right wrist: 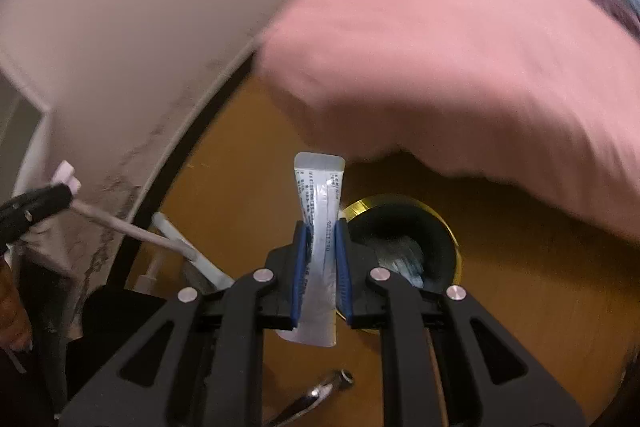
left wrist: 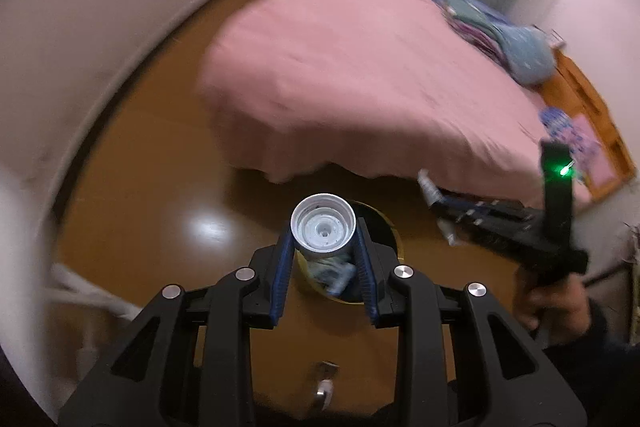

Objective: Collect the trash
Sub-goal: 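Carry both items over the black bin and open both tools to drop them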

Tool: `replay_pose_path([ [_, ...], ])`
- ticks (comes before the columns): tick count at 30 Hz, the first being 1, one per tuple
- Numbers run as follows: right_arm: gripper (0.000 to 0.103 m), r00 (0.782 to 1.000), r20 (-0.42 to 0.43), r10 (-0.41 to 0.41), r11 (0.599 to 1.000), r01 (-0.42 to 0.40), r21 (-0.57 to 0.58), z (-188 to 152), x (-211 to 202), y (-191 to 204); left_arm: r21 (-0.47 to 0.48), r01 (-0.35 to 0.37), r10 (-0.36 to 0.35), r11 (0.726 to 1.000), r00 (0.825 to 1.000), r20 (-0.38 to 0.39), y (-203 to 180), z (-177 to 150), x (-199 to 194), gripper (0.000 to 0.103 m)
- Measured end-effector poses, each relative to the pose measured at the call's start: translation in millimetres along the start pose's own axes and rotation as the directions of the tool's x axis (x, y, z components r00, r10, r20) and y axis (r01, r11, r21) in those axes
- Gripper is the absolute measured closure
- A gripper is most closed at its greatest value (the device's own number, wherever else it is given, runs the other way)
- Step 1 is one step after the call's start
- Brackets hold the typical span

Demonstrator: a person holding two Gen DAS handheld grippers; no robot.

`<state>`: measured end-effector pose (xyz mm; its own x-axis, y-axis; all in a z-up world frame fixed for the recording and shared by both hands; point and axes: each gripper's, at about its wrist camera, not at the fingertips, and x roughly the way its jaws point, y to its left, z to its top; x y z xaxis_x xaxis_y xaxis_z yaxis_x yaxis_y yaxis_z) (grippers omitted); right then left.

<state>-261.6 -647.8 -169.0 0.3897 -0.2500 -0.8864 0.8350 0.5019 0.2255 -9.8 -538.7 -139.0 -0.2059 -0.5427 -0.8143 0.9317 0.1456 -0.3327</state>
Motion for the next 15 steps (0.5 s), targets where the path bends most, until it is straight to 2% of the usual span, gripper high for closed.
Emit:
replay_pose_path([
  [3, 0.088, 0.998, -0.068, 0.001, 0.996, 0.005, 0.086, -18, 32, -41, 0.045, 0.052, -0.049, 0.998, 0.997, -0.052, -14, 2, 55, 0.074],
  [5, 0.088, 0.994, -0.106, 0.006, 0.991, 0.008, 0.132, -28, 50, -60, 0.035, 0.099, -0.094, 0.994, 0.989, -0.110, -21, -5, 92, 0.074],
  [8, 0.088, 0.988, -0.152, 0.020, 0.984, 0.008, 0.179, -42, 71, -80, 0.013, 0.124, -0.119, 0.992, 0.975, -0.189, -30, -14, 146, 0.074],
  [15, 0.088, 0.980, -0.193, 0.043, 0.978, -0.002, 0.208, -42, 96, -95, 0.035, 0.138, -0.123, 0.990, 0.952, -0.280, -46, -27, 207, 0.074],
])
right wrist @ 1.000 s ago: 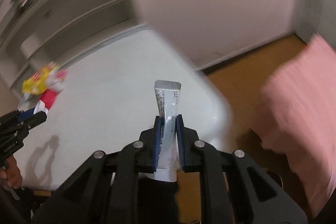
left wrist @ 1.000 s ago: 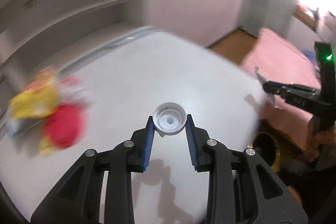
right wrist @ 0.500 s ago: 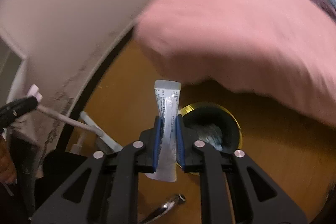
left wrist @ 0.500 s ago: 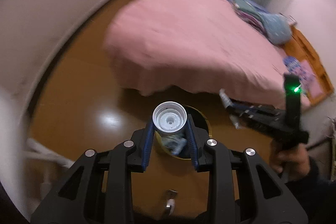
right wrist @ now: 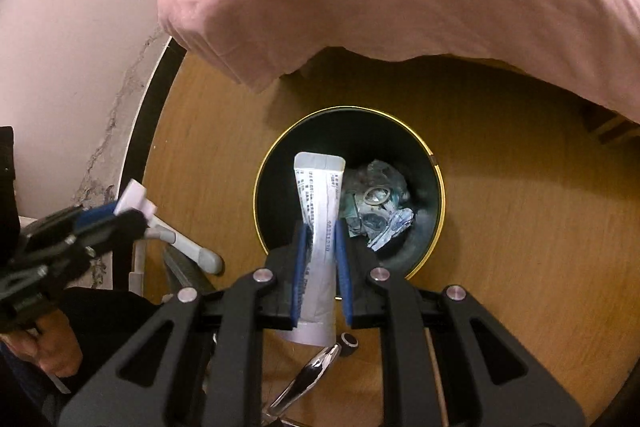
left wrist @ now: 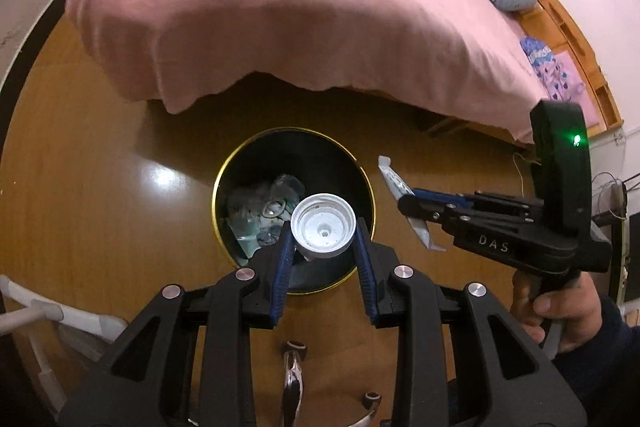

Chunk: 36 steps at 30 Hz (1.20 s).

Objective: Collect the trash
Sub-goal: 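Carry both items over the black bin and open both tools to drop them, then grasp the yellow snack bag with the right tool while the left tool grasps the yellow tube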

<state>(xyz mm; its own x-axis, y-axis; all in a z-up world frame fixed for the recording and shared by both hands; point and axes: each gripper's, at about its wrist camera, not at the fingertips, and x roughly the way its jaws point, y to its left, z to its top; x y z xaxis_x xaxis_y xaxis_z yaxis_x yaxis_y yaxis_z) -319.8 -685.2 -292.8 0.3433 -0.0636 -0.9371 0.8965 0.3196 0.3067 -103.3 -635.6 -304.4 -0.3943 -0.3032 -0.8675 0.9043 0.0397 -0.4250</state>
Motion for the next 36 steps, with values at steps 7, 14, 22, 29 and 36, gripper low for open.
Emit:
replay_pose_path([
  [7, 0.088, 1.000, 0.001, 0.029, 0.999, -0.029, 0.037, 6, 9, -10, 0.006, 0.026, -0.026, 1.000, 0.999, -0.019, -7, 8, 12, 0.074],
  [14, 0.048, 0.998, 0.033, 0.049, 0.997, -0.051, 0.055, 16, -9, -11, 0.021, 0.017, -0.017, 1.000, 1.000, 0.016, -13, 19, -7, 0.055],
  [22, 0.032, 0.994, 0.106, 0.035, 0.999, -0.035, -0.002, 21, -61, 20, 0.029, -0.102, 0.095, 0.994, 0.980, 0.177, -27, 18, -110, 0.026],
  [29, 0.020, 0.971, 0.220, 0.095, 0.965, -0.036, -0.260, 19, -134, 139, -0.128, -0.266, 0.295, 0.955, 0.844, 0.447, -27, -36, -289, 0.011],
  [36, 0.015, 0.935, 0.183, 0.305, 0.800, -0.147, -0.581, -22, -166, 334, -0.486, -0.377, 0.598, 0.788, 0.655, 0.461, 46, -184, -451, 0.008],
])
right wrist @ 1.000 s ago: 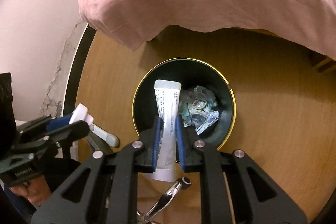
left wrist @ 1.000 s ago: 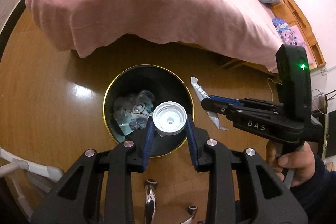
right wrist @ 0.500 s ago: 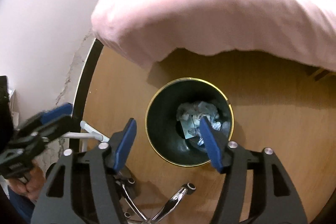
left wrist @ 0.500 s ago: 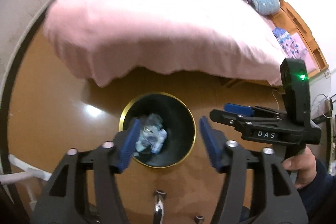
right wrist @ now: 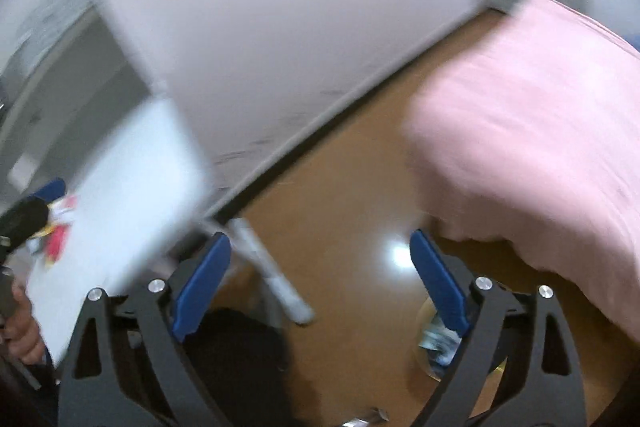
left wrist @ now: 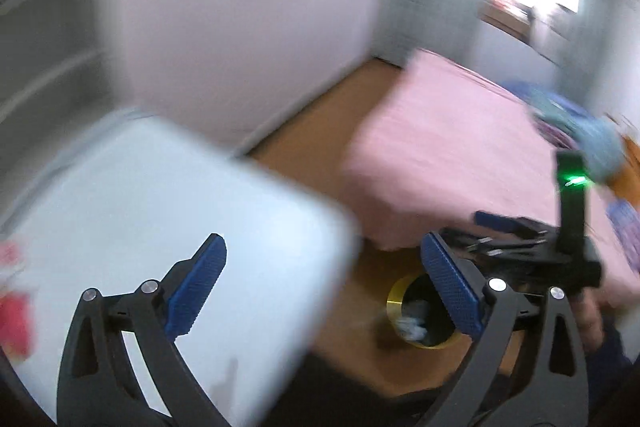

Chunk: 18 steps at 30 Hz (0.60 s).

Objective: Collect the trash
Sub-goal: 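Grasp the yellow snack bag with the right tool while the left tool grasps the yellow tube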

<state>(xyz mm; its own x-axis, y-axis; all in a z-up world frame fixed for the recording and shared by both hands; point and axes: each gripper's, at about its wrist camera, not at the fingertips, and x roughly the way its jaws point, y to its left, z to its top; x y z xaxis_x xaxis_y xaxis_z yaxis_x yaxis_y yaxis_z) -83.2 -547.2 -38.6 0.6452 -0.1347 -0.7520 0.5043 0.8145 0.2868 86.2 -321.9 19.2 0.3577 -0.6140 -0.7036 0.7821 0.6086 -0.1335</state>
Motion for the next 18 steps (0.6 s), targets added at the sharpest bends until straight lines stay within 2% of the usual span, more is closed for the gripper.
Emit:
replay_pose_path([
  [2, 0.015, 0.997, -0.022, 0.068, 0.994, -0.069, -0.085, 10, 15, 57, -0.071, -0.084, 0.084, 0.994, 0.996, -0.004, 49, -10, -22, 0.008],
  [5, 0.015, 0.984, -0.079, 0.159, 0.959, -0.173, -0.226, 16, 43, 151, -0.199, -0.244, 0.243, 0.949, 0.970, -0.032, 133, -38, -63, 0.008],
  [6, 0.015, 0.979, -0.098, 0.177, 0.946, -0.197, -0.259, 16, 50, 173, -0.250, -0.307, 0.305, 0.918, 0.951, -0.048, 167, -53, -80, 0.008],
  [7, 0.015, 0.971, -0.128, 0.200, 0.924, -0.230, -0.306, 16, 60, 207, -0.277, -0.336, 0.333, 0.900, 0.941, -0.057, 183, -61, -89, 0.008],
  [9, 0.015, 0.953, -0.177, 0.244, 0.886, -0.293, -0.359, 16, 73, 257, -0.350, -0.407, 0.404, 0.844, 0.911, -0.085, 225, -86, -111, 0.008],
  [10, 0.015, 0.943, -0.200, 0.266, 0.869, -0.324, -0.373, 15, 76, 278, -0.377, -0.429, 0.426, 0.821, 0.900, -0.094, 239, -95, -118, 0.008],
  [11, 0.015, 0.921, -0.241, 0.305, 0.836, -0.380, -0.396, 14, 82, 311, -0.401, -0.445, 0.443, 0.801, 0.890, -0.104, 250, -103, -123, 0.008],
  [13, 0.015, 0.901, -0.284, 0.329, 0.800, -0.426, -0.422, 15, 92, 352, -0.460, -0.473, 0.464, 0.751, 0.874, -0.143, 275, -124, -131, 0.008],
  [15, 0.015, 0.883, -0.326, 0.338, 0.760, -0.460, -0.458, 16, 101, 402, -0.501, -0.472, 0.451, 0.725, 0.876, -0.172, 295, -137, -135, 0.008],
  [16, 0.015, 0.879, -0.336, 0.339, 0.754, -0.467, -0.462, 18, 104, 423, -0.508, -0.470, 0.447, 0.722, 0.877, -0.176, 297, -140, -136, 0.008],
  [18, 0.015, 0.855, -0.383, 0.349, 0.745, -0.501, -0.440, 28, 119, 467, -0.507, -0.470, 0.449, 0.723, 0.877, -0.172, 303, -141, -135, 0.008],
])
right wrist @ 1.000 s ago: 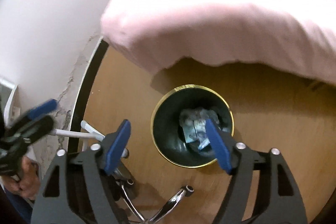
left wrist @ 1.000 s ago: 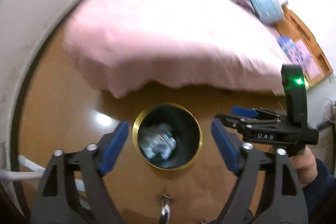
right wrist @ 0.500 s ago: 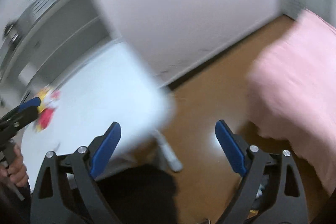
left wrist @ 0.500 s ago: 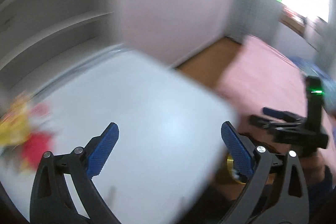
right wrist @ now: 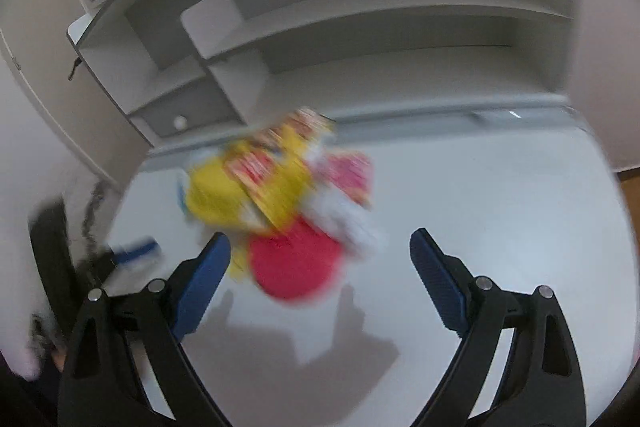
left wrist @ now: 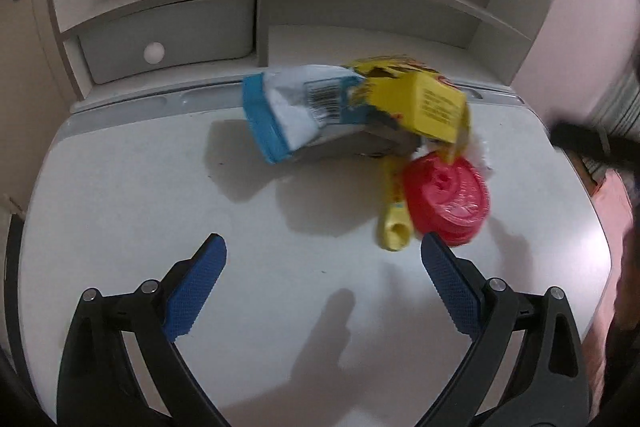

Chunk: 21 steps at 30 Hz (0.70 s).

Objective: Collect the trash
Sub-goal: 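Grasp the yellow snack bag with the right tool while the left tool grasps the yellow tube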

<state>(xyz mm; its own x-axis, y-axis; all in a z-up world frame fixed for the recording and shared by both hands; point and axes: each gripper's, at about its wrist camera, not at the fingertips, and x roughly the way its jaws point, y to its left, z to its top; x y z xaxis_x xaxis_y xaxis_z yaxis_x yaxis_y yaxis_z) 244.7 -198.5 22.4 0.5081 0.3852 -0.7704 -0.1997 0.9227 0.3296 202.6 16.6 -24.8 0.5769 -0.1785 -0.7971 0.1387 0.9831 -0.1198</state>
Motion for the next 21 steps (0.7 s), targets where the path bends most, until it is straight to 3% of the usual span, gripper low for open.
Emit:
replay_pose_path([
  [3, 0.010, 0.996, -0.055, 0.068, 0.997, -0.066, 0.037, 41, 35, 23, 0.020, 0.001, -0.001, 1.000, 1.000, 0.013, 6, -2, 1, 0.008],
  [6, 0.010, 0.986, -0.145, 0.088, 0.994, -0.076, 0.085, 65, 77, 36, 0.048, 0.023, -0.023, 0.999, 1.000, 0.001, 8, -1, 7, 0.008],
  [13, 0.012, 0.952, -0.268, 0.148, 0.974, -0.093, 0.209, 66, 116, 27, 0.106, 0.059, -0.055, 0.993, 0.998, -0.040, 4, 6, 20, 0.008],
  [16, 0.023, 0.938, -0.286, 0.196, 0.962, -0.127, 0.243, 59, 117, 19, 0.110, 0.070, -0.064, 0.991, 0.996, -0.059, 6, 11, 28, 0.008],
  [17, 0.031, 0.940, -0.284, 0.189, 0.962, -0.120, 0.243, 59, 117, 19, 0.114, 0.070, -0.063, 0.991, 0.996, -0.066, 4, 12, 30, 0.008],
  [18, 0.046, 0.941, -0.279, 0.190, 0.963, -0.123, 0.242, 58, 115, 18, 0.116, 0.073, -0.066, 0.991, 0.996, -0.067, 3, 13, 31, 0.008],
  [21, 0.056, 0.938, -0.250, 0.239, 0.950, -0.172, 0.261, 54, 102, 15, 0.132, 0.089, -0.076, 0.987, 0.992, -0.097, 2, 12, 37, 0.008],
])
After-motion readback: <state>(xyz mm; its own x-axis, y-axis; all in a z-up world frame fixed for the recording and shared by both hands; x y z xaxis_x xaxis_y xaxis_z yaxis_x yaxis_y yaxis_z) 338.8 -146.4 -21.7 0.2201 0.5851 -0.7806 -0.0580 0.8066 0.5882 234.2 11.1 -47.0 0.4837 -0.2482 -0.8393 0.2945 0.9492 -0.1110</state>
